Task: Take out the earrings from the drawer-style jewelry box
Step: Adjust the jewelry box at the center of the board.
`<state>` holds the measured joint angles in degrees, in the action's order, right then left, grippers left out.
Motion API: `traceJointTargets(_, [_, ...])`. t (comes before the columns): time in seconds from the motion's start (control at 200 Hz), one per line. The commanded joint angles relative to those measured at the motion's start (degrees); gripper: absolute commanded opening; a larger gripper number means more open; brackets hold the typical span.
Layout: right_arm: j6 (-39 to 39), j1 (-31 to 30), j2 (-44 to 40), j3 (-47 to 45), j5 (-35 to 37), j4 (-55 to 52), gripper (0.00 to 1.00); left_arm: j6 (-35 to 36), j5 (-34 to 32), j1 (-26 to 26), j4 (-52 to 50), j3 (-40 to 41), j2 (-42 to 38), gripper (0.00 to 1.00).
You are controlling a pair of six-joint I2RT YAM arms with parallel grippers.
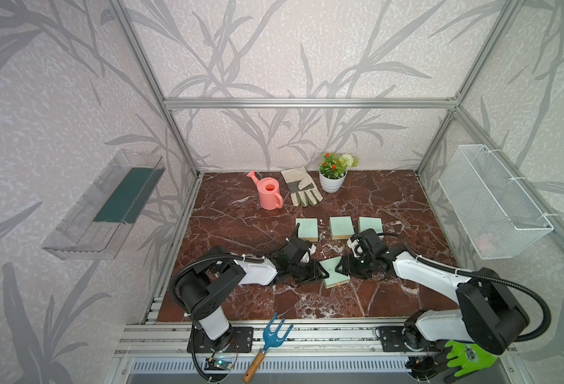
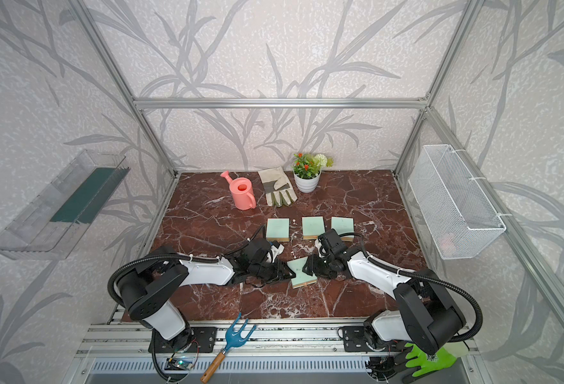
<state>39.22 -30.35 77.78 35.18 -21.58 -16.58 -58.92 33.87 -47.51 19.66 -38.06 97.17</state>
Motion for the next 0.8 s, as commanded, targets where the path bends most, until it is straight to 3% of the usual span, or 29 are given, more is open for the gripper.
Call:
traceJointTargets(0.0, [-0.2,1.26,-2.14,-0.69,0.71,-2.29,0.56,2.53,-0.73,0.11,-0.28,-3.97,1.83,0.36])
traceJointTargets(0.31, [-0.33,3.93,-5.66,-1.82,1.13,-4.65,0.56,0.49,3.23,-0.06,5.23,-8.02,8.31,0.35])
traceJointTargets(0.795, [-1.07,6.11,-7.61,-2.44,3.13,-6.82,0.56,0.0,4.21,-2.15,5.24,-11.81,10.51,0.35])
